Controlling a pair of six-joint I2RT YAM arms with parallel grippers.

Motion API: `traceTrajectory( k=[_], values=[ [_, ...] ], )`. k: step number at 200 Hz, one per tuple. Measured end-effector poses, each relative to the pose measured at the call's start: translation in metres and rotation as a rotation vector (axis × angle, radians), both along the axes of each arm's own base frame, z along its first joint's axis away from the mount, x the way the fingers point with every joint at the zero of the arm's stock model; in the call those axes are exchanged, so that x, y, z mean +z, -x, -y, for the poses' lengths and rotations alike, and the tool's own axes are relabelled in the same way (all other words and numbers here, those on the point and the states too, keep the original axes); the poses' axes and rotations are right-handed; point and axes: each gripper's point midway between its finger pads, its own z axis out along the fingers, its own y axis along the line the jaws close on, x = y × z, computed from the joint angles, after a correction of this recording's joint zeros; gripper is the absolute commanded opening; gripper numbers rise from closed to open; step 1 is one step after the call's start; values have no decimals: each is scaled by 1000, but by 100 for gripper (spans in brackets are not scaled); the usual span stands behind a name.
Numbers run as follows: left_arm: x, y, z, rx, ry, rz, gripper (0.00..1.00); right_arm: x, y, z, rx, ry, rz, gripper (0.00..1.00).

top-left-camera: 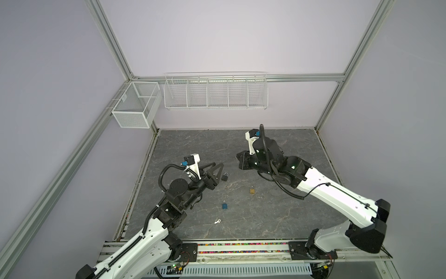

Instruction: Unlock with the key

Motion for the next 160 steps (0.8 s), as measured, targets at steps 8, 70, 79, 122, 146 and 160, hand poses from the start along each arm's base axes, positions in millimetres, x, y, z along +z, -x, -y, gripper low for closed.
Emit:
traceTrajectory(
  k=[8,70,79,122,146,160],
  values=[
    [-4,4,2,-20,-27,46,48,-2,2,1,-14,6,-12,7],
    [-3,15,26,-137,-80,225,42,9,16,7,-46,-14,4,7],
    [-4,16,30,-148,-82,232,42,11,17,9,-57,-21,8,7],
    [-13,18,44,-187,-109,240,41,13,21,11,-109,-26,16,7],
    [-15,18,55,-211,-124,238,39,13,22,10,-118,-22,26,7],
    [-12,17,62,-220,-127,243,37,14,22,10,-123,-19,31,7]
  ],
)
